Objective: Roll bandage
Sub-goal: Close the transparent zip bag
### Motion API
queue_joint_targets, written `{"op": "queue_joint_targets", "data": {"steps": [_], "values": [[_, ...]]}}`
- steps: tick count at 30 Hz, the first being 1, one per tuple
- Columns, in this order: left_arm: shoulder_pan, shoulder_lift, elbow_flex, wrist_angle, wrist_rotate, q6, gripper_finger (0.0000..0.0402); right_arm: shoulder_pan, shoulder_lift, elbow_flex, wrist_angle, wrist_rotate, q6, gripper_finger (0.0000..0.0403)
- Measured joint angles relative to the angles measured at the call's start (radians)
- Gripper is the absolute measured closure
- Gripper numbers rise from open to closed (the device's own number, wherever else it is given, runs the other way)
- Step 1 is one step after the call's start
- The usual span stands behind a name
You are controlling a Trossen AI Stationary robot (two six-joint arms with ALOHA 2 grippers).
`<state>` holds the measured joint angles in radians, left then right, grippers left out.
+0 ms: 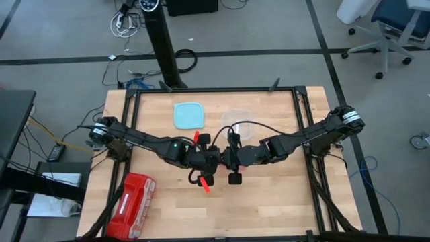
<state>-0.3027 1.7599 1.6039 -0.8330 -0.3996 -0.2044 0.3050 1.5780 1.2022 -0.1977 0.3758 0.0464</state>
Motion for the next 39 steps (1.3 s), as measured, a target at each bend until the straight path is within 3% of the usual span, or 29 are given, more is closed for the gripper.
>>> {"op": "queue_joint_targets", "data": {"steps": [8,25,33,39], "values": [[0.0,0.0,-0.001,0.006,0.004,0.017,0.0388,0.001,0.0,0.0,-0.003,-0.006,-0.024,0.0393],[0.001,0.001,0.004,0.056,-0.021,0.017,0.0388,0.028,-0.082,0.001,-0.147,0.033,0.014,0.0402],[-0.003,-0.002,-0.001,-0.033,-0.006,0.017,0.0389,0.047,-0.101,-0.005,-0.256,0.054,0.031,0.0402],[0.0,-0.002,0.002,-0.009,-0.011,0.013,0.0389,0.051,-0.104,-0.003,-0.214,0.057,0.033,0.037]]}}
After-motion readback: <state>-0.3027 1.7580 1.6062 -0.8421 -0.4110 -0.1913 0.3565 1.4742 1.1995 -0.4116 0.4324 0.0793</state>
